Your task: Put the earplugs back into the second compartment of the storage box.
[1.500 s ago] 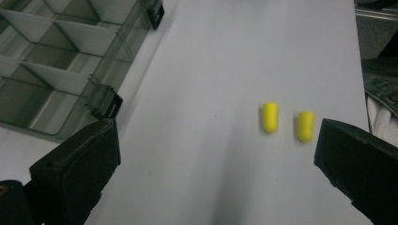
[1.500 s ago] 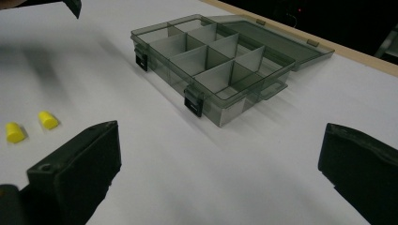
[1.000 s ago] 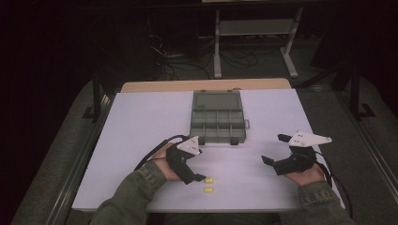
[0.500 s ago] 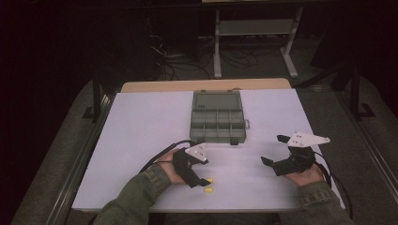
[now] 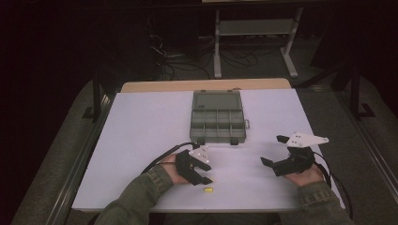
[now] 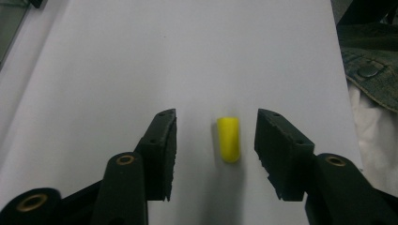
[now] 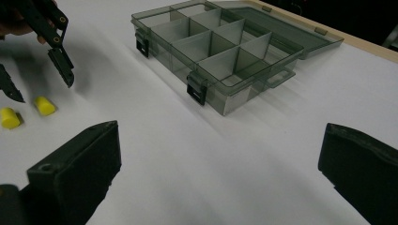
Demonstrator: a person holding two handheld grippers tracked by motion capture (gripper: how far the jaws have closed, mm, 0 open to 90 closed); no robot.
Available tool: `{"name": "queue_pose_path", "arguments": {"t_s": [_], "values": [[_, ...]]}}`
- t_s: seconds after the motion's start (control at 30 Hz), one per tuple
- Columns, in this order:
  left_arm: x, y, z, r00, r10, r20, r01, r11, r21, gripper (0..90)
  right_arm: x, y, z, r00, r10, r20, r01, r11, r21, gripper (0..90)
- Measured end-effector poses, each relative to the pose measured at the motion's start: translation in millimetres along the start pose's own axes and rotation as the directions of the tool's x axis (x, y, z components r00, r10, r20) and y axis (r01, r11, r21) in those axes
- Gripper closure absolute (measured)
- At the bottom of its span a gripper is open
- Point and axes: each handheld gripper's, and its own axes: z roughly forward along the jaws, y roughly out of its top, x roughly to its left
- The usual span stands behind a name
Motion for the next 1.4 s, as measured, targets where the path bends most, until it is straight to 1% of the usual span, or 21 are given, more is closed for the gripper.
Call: {"name": "queue_pose_path", "arguments": {"t_s": [0.1,0.2,0.43,0.67,0.77,0.83,1.07,1.17,1.27,1.4], "values": [[-0.3,-0.2,2.0,1.0000,0.002,-0.005,-0.002,1.0000,0.009,54.8,-0.1,0.0,-0.1,1.0000,-0.002,0.001,0.002,1.000,0.001,0.0],[-1.1,0.3,3.1,0.9999,0.009,-0.005,-0.009,0.9998,0.016,55.9,-0.2,-0.1,-0.3,1.0000,-0.001,0.002,0.001,1.000,0.002,0.0],[-3.6,1.2,4.8,0.9998,0.017,-0.005,-0.017,0.9998,0.012,65.3,0.1,0.0,-0.8,0.9999,-0.005,0.014,0.005,1.000,0.001,0.0],[-4.3,1.5,8.5,0.9998,0.020,-0.003,-0.020,0.9995,0.023,70.9,0.1,0.0,-0.7,0.9999,-0.005,0.012,0.005,1.000,0.000,0.0],[-3.4,1.5,8.5,0.9998,0.020,0.009,-0.021,0.9995,0.023,76.7,-0.1,0.0,-0.9,0.9999,-0.006,0.012,0.006,1.000,0.001,0.0],[-4.3,2.3,8.7,0.9996,0.028,0.006,-0.028,0.9992,0.028,79.7,0.1,0.1,-1.0,0.9999,-0.008,0.013,0.008,1.000,0.000,0.0],[-4.9,3.5,8.0,0.9999,0.016,-0.002,-0.016,0.9993,0.033,81.7,-0.1,-0.1,-0.6,0.9999,-0.008,0.014,0.008,1.000,0.003,0.0],[-4.6,4.8,4.0,0.9999,0.014,-0.001,-0.014,0.9997,0.021,81.7,-0.1,-0.2,-0.6,0.9999,-0.007,0.012,0.007,1.000,0.002,0.0],[-3.8,6.4,-2.2,0.9999,0.007,-0.009,-0.007,1.0000,-0.004,81.8,0.2,0.0,-1.0,0.9999,-0.008,0.006,0.008,1.000,-0.002,0.0],[-2.0,8.3,-11.1,0.9999,0.001,-0.011,-0.001,0.9997,-0.025,81.8,0.1,0.2,-2.0,1.0000,-0.007,0.005,0.007,1.000,-0.009,0.0]]}}
